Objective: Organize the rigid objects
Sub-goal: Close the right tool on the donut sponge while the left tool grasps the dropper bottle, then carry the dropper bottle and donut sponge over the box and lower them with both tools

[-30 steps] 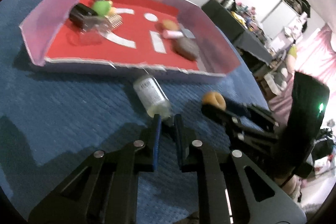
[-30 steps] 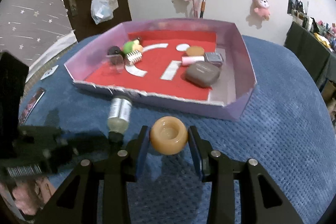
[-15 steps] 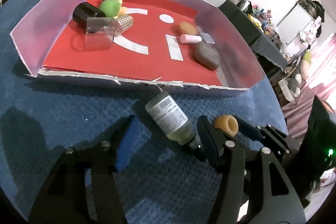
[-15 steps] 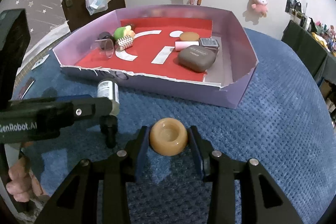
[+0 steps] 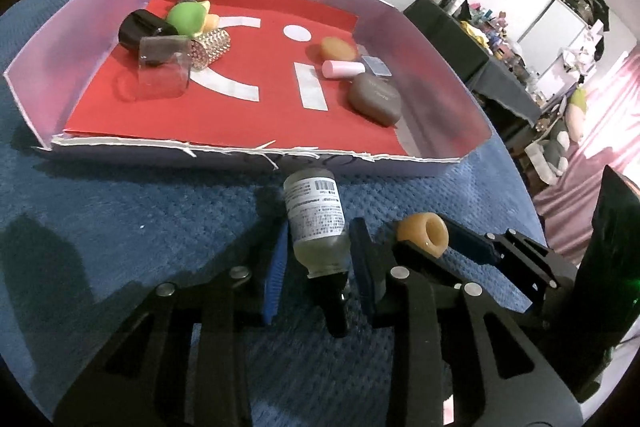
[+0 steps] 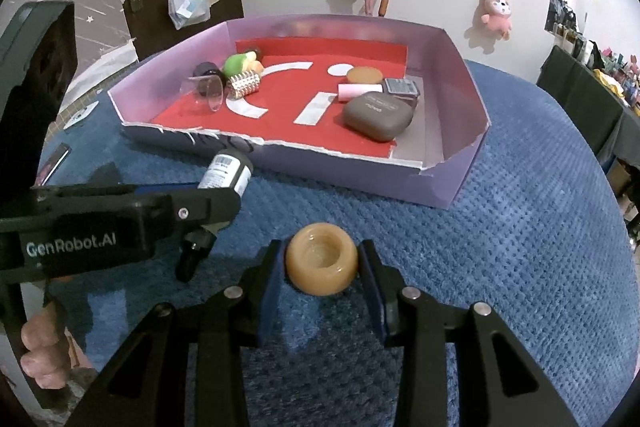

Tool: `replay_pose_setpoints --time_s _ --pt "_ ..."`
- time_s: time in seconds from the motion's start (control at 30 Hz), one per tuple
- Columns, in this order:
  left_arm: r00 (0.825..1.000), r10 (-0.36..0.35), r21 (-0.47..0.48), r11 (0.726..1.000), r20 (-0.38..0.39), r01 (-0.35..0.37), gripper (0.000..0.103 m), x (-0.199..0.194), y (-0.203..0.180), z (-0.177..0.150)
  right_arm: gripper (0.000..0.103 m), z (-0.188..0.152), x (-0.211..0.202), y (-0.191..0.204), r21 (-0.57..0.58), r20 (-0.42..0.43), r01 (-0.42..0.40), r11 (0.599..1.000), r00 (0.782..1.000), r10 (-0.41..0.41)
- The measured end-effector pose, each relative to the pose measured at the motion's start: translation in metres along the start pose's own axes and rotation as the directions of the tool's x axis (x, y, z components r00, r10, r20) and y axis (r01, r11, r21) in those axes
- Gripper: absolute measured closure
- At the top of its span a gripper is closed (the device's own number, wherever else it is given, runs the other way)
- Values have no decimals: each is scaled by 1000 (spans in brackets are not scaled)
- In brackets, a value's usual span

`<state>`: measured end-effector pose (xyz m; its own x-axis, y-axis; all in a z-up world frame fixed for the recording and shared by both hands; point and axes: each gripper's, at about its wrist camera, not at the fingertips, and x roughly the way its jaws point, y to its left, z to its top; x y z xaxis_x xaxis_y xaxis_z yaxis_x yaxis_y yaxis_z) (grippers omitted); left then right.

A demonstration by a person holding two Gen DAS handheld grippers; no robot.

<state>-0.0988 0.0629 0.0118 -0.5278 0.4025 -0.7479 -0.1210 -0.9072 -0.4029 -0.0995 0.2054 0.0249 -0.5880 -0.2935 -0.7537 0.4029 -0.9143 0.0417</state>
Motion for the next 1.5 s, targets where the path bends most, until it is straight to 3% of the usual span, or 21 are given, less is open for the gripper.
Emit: replay_pose_setpoints --time_s 0.5,0.83,1.1,1.5 --pt "996 -36 22 999 77 34 76 -48 2 4 63 22 -26 15 -23 60 -69 997 996 70" --pt "991 -17 45 999 132 11 76 -58 5 31 63 55 -39 15 -37 121 -116 993 985 120" --pt "990 4 40 999 138 -10 76 -47 17 53 63 84 -9 5 -9 100 -142 990 985 142" --pt "990 -39 4 999 138 39 76 -19 35 67 63 94 41 -2 17 2 -121 993 993 121"
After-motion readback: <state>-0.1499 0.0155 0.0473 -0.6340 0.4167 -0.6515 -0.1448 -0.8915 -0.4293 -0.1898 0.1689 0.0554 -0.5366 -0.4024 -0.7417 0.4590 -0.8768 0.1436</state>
